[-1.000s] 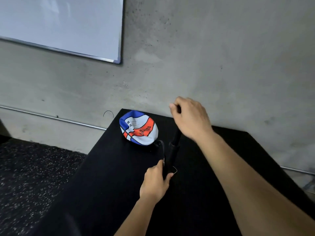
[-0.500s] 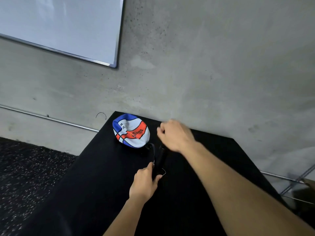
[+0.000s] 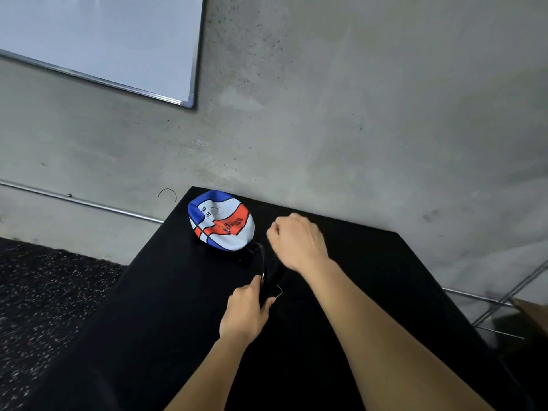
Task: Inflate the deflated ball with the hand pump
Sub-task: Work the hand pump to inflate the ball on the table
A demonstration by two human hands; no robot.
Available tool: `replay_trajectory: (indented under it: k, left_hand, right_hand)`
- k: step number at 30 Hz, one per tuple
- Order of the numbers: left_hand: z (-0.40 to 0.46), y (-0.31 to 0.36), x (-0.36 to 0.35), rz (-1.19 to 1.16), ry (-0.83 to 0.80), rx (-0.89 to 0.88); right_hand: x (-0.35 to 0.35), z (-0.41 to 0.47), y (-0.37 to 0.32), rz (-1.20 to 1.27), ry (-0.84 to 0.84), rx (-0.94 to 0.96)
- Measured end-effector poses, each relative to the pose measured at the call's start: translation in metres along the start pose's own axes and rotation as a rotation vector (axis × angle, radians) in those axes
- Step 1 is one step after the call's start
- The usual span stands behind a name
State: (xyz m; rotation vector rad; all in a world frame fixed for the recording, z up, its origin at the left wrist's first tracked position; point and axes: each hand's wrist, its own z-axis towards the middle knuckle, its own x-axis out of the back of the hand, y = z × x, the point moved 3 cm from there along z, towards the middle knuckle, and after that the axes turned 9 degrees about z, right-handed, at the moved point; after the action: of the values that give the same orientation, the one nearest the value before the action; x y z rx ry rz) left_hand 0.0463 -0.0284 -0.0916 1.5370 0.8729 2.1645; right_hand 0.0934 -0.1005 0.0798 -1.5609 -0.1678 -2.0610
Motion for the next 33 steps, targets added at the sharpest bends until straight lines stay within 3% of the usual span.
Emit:
replay_trajectory:
  k: [4,10,18,22,25,30,33]
  left_hand:
    - [-0.004,0.003,0.005,-0.016,0.023,0.002]
    - [-0.002,0.001,0.004,-0.042,0.011,0.041]
    - [0.001,-0.002,0.001,-0.018,0.010,0.058]
    - [0.000,0.001,0.004,-0.001,0.012,0.057]
    - [-0.003,0.004,0.005,0.009,0.026,0.042]
    - [-0.002,0.003,0.003,0.030,0.026,0.066]
    - [-0.003,0.003,0.003,0.012,0.016,0.065]
  right_hand:
    - [0.002,0.003,-0.011,-0.083,-0.147,0.093]
    - [0.096,0.061,-0.036,-0.076,-0.005,0.141]
    - [0.002,0.026,-0.010,0.023,0.022,0.095]
    - [-0.022,0.015,-0.009,-0.047,-0.100,0.089]
    - [0.000,0.026,-0.012,-0.143,-0.174,0.124]
    - [0.087,0.064,-0.032,-0.084,0.031,0.171]
    - [0.066,0.058,-0.025,-0.042,0.065,0.167]
